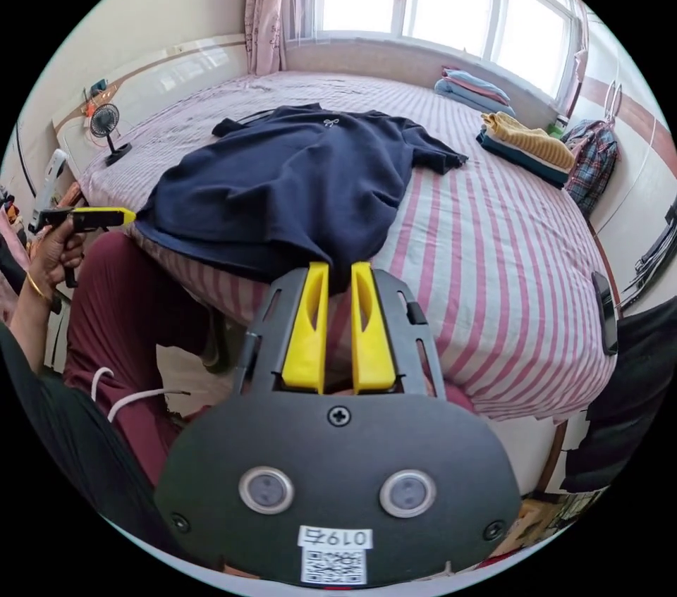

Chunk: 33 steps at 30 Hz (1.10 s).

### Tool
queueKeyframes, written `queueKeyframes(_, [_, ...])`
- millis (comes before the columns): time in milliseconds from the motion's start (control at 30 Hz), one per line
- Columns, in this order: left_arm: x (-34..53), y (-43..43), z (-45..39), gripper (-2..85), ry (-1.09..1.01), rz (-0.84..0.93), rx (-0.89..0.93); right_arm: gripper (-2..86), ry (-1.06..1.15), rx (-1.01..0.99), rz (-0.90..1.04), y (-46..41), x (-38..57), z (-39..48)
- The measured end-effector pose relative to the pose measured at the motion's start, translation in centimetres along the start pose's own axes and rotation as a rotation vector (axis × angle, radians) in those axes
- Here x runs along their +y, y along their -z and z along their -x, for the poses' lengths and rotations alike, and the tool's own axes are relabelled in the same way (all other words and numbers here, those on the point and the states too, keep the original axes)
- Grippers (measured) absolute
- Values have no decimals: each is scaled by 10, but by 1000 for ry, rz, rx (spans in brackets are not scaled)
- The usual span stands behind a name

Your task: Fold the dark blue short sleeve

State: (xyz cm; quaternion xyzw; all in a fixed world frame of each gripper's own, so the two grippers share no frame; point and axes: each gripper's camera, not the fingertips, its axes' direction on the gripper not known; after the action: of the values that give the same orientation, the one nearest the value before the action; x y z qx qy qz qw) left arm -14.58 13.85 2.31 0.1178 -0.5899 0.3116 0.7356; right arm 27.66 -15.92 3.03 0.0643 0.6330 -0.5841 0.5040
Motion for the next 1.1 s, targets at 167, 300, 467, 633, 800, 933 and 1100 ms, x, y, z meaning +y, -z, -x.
queueKeyframes(167, [5,-8,-62,115,-336,-16,-267,85,127,152,11,-13,1,31])
queueKeyframes(300, [-4,-12,-80,130,-399,-73,-161,88,227,278,-25,-22,13,60])
queueKeyframes(467, [-9,-50,-107,124,-544,6,-305,86,179,220,-49,-22,18,62])
queueKeyframes(633, [3,-73,-97,113,-594,33,-353,88,283,266,-72,-37,28,77])
queueKeyframes(800, [9,-60,-86,107,-540,-77,-307,85,278,242,-132,-40,34,85])
queueKeyframes(933, [20,-65,-101,99,-661,-85,-282,82,293,225,-118,-51,35,98])
queueKeyframes(1100, [28,-66,-107,92,-828,-58,-244,81,346,225,-84,-61,41,111])
